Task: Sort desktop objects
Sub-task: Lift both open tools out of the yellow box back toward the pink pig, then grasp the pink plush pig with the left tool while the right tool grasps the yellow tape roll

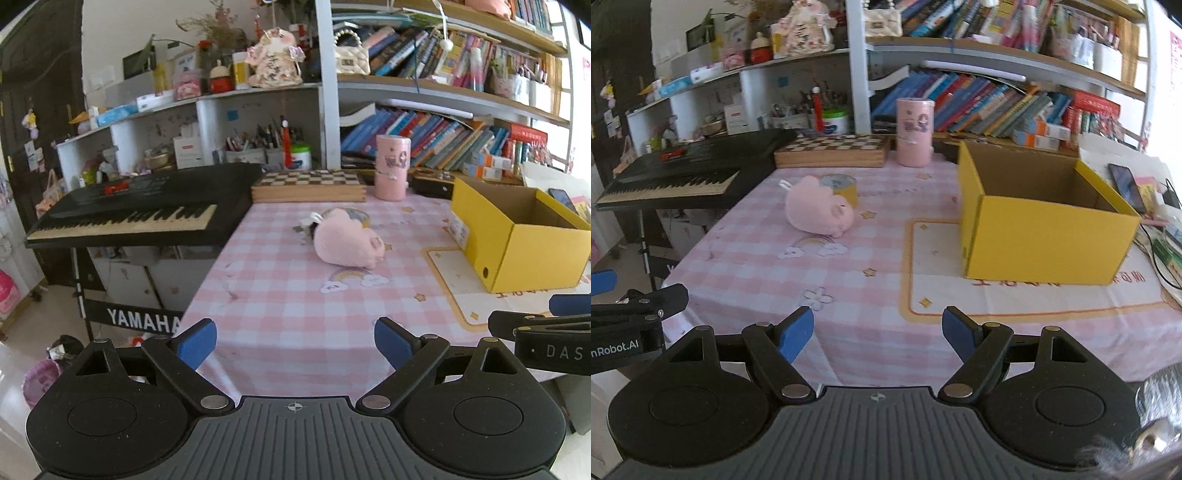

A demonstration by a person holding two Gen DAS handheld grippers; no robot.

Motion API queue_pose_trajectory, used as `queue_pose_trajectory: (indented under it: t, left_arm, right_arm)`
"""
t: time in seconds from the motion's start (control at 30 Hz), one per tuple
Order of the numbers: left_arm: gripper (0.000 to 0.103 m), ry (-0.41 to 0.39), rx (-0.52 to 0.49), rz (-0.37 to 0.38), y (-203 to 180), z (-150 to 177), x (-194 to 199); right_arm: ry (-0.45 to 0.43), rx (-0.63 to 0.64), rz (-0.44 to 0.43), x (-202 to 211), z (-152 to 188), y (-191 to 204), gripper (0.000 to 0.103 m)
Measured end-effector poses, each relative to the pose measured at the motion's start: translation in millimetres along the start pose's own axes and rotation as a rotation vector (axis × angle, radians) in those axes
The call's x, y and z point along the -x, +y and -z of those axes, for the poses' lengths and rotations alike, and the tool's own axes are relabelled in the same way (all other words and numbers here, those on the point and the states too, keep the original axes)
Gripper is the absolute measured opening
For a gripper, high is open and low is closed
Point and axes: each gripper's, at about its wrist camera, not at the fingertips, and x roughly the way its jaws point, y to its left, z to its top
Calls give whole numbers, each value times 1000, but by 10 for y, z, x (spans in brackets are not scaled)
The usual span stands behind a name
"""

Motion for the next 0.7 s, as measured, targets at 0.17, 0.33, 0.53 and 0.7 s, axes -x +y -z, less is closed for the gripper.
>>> queue_pose_trajectory:
  t: [0.17,0.33,0.53,0.7]
  left_arm:
    - [95,-27,12,-2,102,-35,10]
    - [95,-26,18,3,104,-81,-90]
    - [95,14,12,17,37,-124,-338]
    - [95,37,-31,12,-89,-282,-633]
  right_arm:
    - [-26,28,-6,0,-66,134,75]
    - [-32,47,-6,-64,-133,174,76]
    - [-35,51,-8,-280,-259,118,76]
    - [-30,37,-30,-612,-483,15,76]
